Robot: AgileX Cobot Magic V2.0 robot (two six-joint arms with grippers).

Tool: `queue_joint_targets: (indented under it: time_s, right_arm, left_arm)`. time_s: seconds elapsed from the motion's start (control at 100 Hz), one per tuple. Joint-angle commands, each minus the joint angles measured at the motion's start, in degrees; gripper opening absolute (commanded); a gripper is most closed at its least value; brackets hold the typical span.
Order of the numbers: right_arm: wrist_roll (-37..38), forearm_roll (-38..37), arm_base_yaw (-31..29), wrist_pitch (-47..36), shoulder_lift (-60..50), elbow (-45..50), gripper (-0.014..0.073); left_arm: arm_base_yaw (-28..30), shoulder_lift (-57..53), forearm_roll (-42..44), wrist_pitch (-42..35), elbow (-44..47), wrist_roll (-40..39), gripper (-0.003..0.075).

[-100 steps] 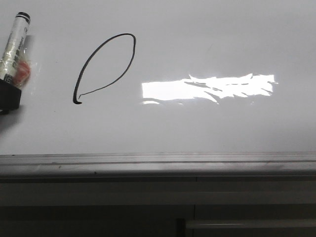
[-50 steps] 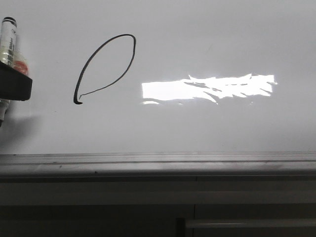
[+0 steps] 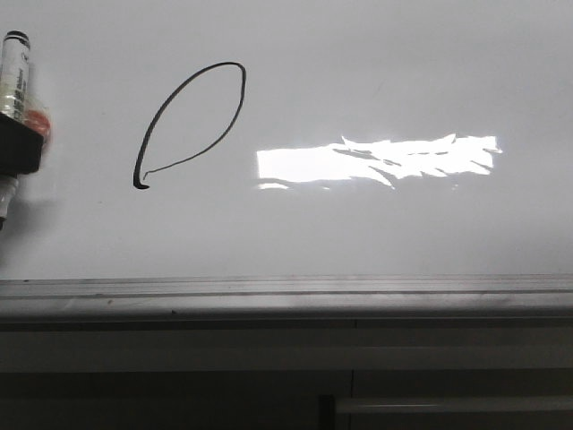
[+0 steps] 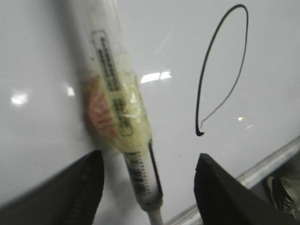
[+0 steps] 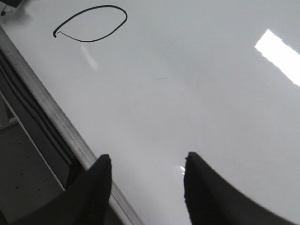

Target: Write number 0 on whiteboard

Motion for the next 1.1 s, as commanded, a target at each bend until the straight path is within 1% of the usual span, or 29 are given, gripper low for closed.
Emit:
queue_joint_targets:
  time_s: [0.0, 0.14, 0.27, 0.49, 0.53, 0.57, 0.62, 0.65, 0.67, 0.7, 0.71, 0.73, 0.75, 0.8, 0.84, 0.86, 0.87, 0.89, 0.91, 0.99, 1.09]
  right_arm:
    - [-0.2, -2.3, -0.1, -2.6, -0.2, -1.3, 0.0296]
    - [-0.2, -2.4, -0.1, -2.6, -0.2, -1.3, 0.0296]
    - [-0.2, -2.4, -0.1, -2.6, -0.2, -1.3, 0.0296]
    - [-0.2, -2.5, -0.1, -1.0, -0.4, -1.3, 0.0296]
    - [-0.2, -2.5, -0.1, -0.3, -0.4, -1.3, 0.0296]
    - [-0.2, -2.5, -0.1, 0.1, -0.4, -1.3, 0.0295]
    - [0.0, -2.5, -0.1, 0.4, -0.5, -1.3, 0.0295]
    - [0.0, -2.5, -0.1, 0.4, -0.5, -1.3, 0.0295]
    - [0.0, -2.5, -0.1, 0.4, -0.5, -1.3, 0.0291]
    - [0.1, -2.5, -0.1, 0.4, -0.5, -1.3, 0.0279]
    - [0.2, -2.5, -0.1, 0.4, -0.5, -1.3, 0.0269]
    - [0.2, -2.5, -0.1, 0.4, -0.5, -1.3, 0.0258]
    - [0.4, -2.5, -0.1, 0.4, -0.5, -1.3, 0.0226]
    - [0.5, -2.5, -0.1, 0.6, -0.7, -1.1, 0.0161]
    - [0.6, -2.5, -0.1, 0.4, -1.0, -0.9, 0.008]
    - [0.6, -2.5, -0.1, 0.2, -1.5, -0.8, 0.002]
    - [0.6, -2.5, -0.1, 0.2, -1.7, -0.6, 0.002]
    - [0.6, -2.5, -0.1, -0.1, -2.1, -0.3, -0.004]
    - [0.8, -2.5, -0.1, -0.5, -2.6, 0.0, -0.0079]
    - [1.5, -2.5, -0.1, -2.8, -5.4, 1.6, -0.0069]
    - [1.5, -2.6, -0.1, -9.1, -11.2, 6.1, -0.0069]
  left_arm:
    - [1.3, -1.3, -1.3, 5.6, -0.7, 0.8, 0.0421]
    - [1.6, -3.9, -1.3, 3.7, 1.0, 0.8, 0.0421]
    - [1.6, -7.6, -1.3, 3.8, 3.5, 0.8, 0.0421]
    - [1.6, -16.2, -1.3, 3.7, 4.9, 0.6, 0.0419]
    - [1.6, -18.1, -1.3, 3.7, 4.9, 0.6, 0.0408]
    - [1.6, -19.7, -1.3, 3.8, 4.9, 0.7, 0.037]
    - [1.6, -22.0, -1.3, 3.8, 4.9, 0.7, 0.0289]
    - [1.6, -23.5, -1.3, 3.8, 4.9, 0.7, 0.0216]
    - [1.6, -24.4, -1.3, 3.8, 4.9, 0.9, 0.0184]
    - [1.6, -25.6, -1.3, 3.8, 4.9, 0.9, 0.0105]
    - [1.6, -25.9, -1.3, 3.8, 4.9, 0.9, 0.0088]
    - [1.6, -27.1, -1.3, 3.8, 4.9, 1.0, 0.0025]
    - [1.6, -28.0, -1.3, 3.8, 4.9, 1.1, -0.002]
    - [1.6, -29.8, -1.3, 3.7, 4.9, 2.1, -0.0018]
    - [1.6, -31.5, -1.3, 3.7, 5.0, 2.8, -0.002]
    - [1.6, -32.4, -1.3, 3.7, 5.0, 3.0, -0.002]
    - [1.6, -33.0, -1.3, 3.7, 5.1, 3.0, -0.002]
    - [1.6, -33.9, -1.3, 3.7, 5.2, 3.4, -0.002]
    - [1.6, -34.5, -1.3, 3.7, 5.2, 4.0, -0.002]
    - [1.6, -38.3, -1.3, 3.8, 6.2, 5.7, -0.002]
    - [1.6, -42.9, -1.3, 4.0, 7.8, 5.7, -0.002]
